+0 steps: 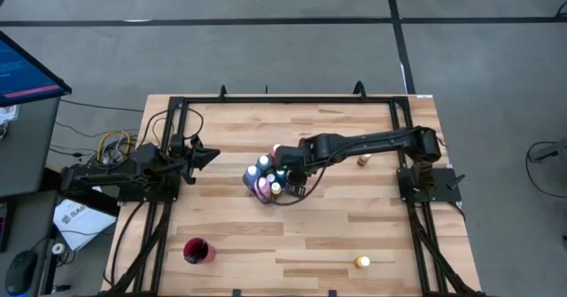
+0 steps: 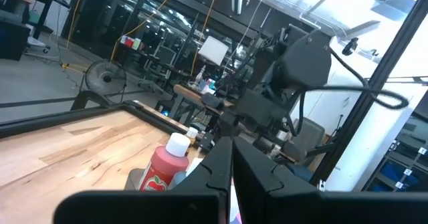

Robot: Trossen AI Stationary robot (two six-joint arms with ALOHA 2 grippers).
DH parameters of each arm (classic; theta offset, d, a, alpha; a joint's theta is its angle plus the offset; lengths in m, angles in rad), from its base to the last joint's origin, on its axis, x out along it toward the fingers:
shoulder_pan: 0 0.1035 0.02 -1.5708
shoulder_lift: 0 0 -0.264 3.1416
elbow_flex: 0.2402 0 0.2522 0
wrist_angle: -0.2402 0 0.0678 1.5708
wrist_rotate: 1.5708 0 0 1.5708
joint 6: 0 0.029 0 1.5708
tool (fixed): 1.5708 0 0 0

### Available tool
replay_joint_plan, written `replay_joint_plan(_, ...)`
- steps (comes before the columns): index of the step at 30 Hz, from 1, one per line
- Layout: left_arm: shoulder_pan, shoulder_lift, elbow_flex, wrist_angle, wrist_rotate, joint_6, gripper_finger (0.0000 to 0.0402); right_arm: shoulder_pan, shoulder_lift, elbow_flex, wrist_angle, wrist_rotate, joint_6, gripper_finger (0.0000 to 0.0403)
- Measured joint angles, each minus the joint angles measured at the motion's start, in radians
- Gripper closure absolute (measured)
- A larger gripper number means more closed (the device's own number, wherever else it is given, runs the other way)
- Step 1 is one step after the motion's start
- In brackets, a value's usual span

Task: Pick & Place Paint Supplies
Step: Put the small pink paint bottle into the black bin

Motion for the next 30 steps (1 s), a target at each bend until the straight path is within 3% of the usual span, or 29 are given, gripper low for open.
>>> replay_joint_plan(8,0.000,0.000,0.000,0.003,0.000,0.000,0.0398,-0.014,0.003,0.000,0.031,0.053,-0.015,0.0289)
replay_joint_plan(22,0.000,0.000,0.000,0.006,0.000,0.000,0.0398,-0.027,0.003,0.000,0.062,0.053,-0.023,0.0289)
replay_joint_plan(30,0.000,0.000,0.000,0.006,0.000,0.000,0.0398,-0.025,0.068,-0.001,0.068,0.054,-0.049,0.0285)
